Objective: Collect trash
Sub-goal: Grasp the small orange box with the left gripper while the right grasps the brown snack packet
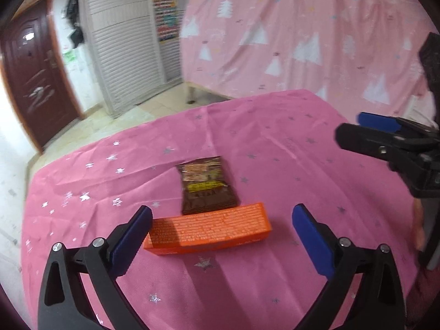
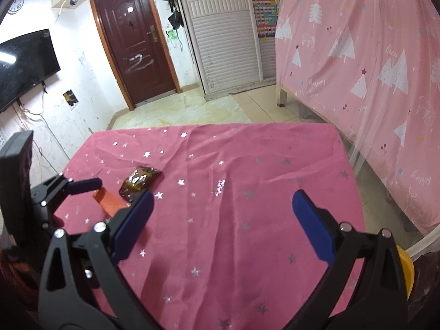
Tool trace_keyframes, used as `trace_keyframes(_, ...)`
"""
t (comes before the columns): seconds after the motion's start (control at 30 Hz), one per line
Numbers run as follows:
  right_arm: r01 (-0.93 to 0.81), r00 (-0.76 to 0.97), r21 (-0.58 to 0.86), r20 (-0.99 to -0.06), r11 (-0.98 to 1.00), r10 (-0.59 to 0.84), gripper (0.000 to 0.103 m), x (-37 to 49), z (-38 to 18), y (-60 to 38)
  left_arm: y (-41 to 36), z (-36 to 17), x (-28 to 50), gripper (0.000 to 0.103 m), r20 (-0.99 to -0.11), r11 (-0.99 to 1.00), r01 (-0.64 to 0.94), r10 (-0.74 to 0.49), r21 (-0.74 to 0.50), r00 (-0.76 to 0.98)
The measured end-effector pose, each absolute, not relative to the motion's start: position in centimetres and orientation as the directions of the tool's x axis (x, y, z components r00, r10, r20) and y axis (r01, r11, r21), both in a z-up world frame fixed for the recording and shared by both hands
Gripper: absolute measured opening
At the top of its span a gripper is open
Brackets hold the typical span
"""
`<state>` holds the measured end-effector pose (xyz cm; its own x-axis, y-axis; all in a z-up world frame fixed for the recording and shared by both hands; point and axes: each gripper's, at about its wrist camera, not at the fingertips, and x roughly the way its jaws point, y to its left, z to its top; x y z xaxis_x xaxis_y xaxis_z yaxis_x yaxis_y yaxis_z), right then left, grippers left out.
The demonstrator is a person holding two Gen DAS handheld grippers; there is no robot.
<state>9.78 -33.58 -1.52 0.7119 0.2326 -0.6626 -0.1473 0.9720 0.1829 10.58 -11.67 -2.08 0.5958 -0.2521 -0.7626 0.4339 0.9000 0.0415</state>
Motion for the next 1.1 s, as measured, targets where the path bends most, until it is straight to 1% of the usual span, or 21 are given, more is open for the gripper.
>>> trace_keyframes(0.17, -0.158, 0.696, 0.172, -0.679, 0.972, 0.234, 0.097, 10.5, -1.7, -33.3, -11.0, -2.8, 11.5, 0.095, -0.798, 0.942, 0.333, -0.16, 0.054, 0.581)
trace_keyframes(0.2, -0.162, 0.691, 0.167, -0.684, 0.972, 0.233, 0.097, 10.6, -1.8, -33.1, -10.9, -2.8, 11.7, 0.095, -0.802, 0.944, 0.327, -0.162, 0.043, 0.575)
trace_keyframes(0.3, -0.166, 0.684, 0.157, -0.693, 0.974, 0.228, 0.097, 11.0, -1.9, -32.7, -10.5, -2.9, 12.1, 0.093, -0.811, 0.94, 0.341, -0.211, -0.015, 0.546)
trace_keyframes(0.33, -0.165, 0.681, 0.153, -0.697, 0.974, 0.225, 0.097, 11.1, -2.0, -32.5, -10.3, -3.1, 12.3, 0.091, -0.817, 0.937, 0.347, -0.228, -0.037, 0.529)
trace_keyframes(0.37, -0.163, 0.679, 0.149, -0.7, 0.975, 0.22, 0.097, 11.2, -2.0, -32.3, -10.2, -3.3, 12.5, 0.086, -0.824, 0.936, 0.349, -0.235, -0.049, 0.515)
trace_keyframes(0.57, -0.148, 0.682, 0.145, -0.701, 0.978, 0.207, 0.097, 11.5, -1.7, -30.8, -8.6, -3.1, 12.3, 0.085, -0.805, 0.926, 0.357, -0.302, -0.121, 0.51)
trace_keyframes(0.73, -0.186, 0.672, 0.134, -0.706, 0.973, 0.226, 0.097, 11.8, -1.4, -28.5, -4.9, -2.6, 11.4, 0.085, -0.798, 0.937, 0.313, -0.305, -0.154, 0.52)
trace_keyframes(0.97, -0.26, 0.627, 0.152, -0.725, 0.953, 0.287, 0.097, 12.8, -2.5, -24.0, -1.2, -1.3, 10.1, 0.085, -0.775, 0.963, 0.244, -0.24, -0.115, 0.584)
trace_keyframes(1.1, -0.271, 0.611, 0.145, -0.738, 0.951, 0.287, 0.097, 13.1, -3.0, -22.1, 0.8, -0.9, 9.4, 0.085, -0.768, 0.972, 0.214, -0.213, -0.102, 0.604)
